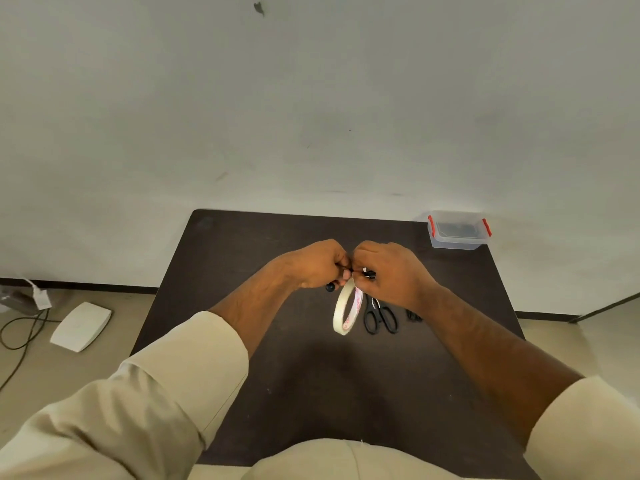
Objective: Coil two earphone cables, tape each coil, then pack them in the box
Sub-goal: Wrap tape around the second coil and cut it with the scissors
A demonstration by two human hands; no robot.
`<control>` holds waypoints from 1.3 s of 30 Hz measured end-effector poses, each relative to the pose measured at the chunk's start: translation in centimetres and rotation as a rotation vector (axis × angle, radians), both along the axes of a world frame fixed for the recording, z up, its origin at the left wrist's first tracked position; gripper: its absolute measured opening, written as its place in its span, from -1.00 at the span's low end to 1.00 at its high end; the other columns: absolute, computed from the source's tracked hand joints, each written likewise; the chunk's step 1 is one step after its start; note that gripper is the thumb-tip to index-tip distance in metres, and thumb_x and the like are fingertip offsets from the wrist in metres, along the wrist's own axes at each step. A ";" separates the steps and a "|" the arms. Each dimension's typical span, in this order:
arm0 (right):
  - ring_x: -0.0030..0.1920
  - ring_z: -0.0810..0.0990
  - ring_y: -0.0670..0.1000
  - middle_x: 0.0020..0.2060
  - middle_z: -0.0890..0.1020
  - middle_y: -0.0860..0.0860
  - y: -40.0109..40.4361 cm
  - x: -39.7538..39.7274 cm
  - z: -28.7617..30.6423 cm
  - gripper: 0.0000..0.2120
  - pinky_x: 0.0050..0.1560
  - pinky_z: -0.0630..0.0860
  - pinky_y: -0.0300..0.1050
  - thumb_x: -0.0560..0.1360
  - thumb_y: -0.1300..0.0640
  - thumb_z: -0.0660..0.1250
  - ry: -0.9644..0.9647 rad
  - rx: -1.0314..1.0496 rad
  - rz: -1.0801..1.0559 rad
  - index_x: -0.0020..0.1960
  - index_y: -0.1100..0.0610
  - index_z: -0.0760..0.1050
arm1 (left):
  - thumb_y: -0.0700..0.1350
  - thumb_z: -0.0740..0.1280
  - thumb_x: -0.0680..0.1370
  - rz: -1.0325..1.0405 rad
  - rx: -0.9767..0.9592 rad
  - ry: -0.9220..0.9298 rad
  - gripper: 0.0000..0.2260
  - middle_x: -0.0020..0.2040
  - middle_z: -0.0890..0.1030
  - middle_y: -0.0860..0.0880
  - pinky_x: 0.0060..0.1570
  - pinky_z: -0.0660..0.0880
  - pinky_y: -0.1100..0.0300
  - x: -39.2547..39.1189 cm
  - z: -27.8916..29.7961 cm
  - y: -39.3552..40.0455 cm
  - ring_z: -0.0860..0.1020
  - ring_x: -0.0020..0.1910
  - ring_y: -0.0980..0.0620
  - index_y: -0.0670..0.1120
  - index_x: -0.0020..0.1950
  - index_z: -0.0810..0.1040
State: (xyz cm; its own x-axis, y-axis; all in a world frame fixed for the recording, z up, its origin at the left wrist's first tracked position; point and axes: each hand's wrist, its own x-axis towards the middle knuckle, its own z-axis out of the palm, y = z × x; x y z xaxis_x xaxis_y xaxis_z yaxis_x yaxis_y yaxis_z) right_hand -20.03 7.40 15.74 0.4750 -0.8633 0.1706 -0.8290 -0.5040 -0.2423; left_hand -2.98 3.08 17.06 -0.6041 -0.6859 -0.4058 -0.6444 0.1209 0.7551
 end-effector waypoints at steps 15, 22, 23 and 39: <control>-0.28 0.59 0.01 -0.27 0.65 -0.02 -0.1 -0.1 -1.2 -0.84 -0.25 0.52 -0.06 0.55 0.12 0.28 -0.044 -0.024 -0.049 0.00 0.09 0.63 | -0.22 0.31 0.58 0.010 -0.101 -0.044 -0.83 -0.33 0.53 -0.09 -0.20 0.44 0.16 0.0 -0.5 0.0 0.45 -0.35 0.05 -0.28 -0.09 0.64; -0.30 0.62 -0.12 -0.31 0.68 0.01 -1.1 0.0 -0.2 -0.92 -0.13 0.58 -0.17 0.41 0.27 0.45 -0.642 0.472 -0.379 -0.20 0.11 0.65 | -0.17 0.27 0.59 0.118 -0.295 -0.043 -0.78 -0.40 0.44 0.00 -0.39 0.31 0.29 -0.5 -1.7 0.8 0.33 -0.45 0.12 -0.24 -0.15 0.62; -0.30 0.63 -0.09 -0.30 0.69 0.05 -1.3 0.0 0.1 -0.93 -0.13 0.58 -0.14 0.39 0.27 0.46 -0.707 0.540 -0.414 -0.22 0.13 0.65 | -0.17 0.26 0.60 0.130 -0.322 -0.041 -0.78 -0.39 0.46 0.01 -0.39 0.31 0.30 -0.6 -1.8 0.9 0.35 -0.44 0.12 -0.22 -0.16 0.62; -0.33 0.64 -0.03 -0.33 0.68 0.05 -2.1 1.2 1.0 -0.94 -0.21 0.56 -0.14 0.40 0.20 0.49 -0.858 1.143 -0.757 -0.17 0.14 0.62 | -0.19 0.20 0.59 0.104 -0.615 -0.144 -0.78 -0.29 0.52 0.00 -0.28 0.36 0.20 0.3 -2.7 1.9 0.47 -0.32 0.02 -0.09 -0.19 0.58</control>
State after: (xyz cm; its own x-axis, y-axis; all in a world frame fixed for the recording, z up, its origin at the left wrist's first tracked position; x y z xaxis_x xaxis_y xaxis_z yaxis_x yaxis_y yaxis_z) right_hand -18.85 5.34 16.76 0.0116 -0.6989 -0.7151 -0.2205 0.6958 -0.6836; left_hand -2.64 4.93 14.36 -0.4909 -0.8712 0.0085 -0.7659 0.4362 0.4723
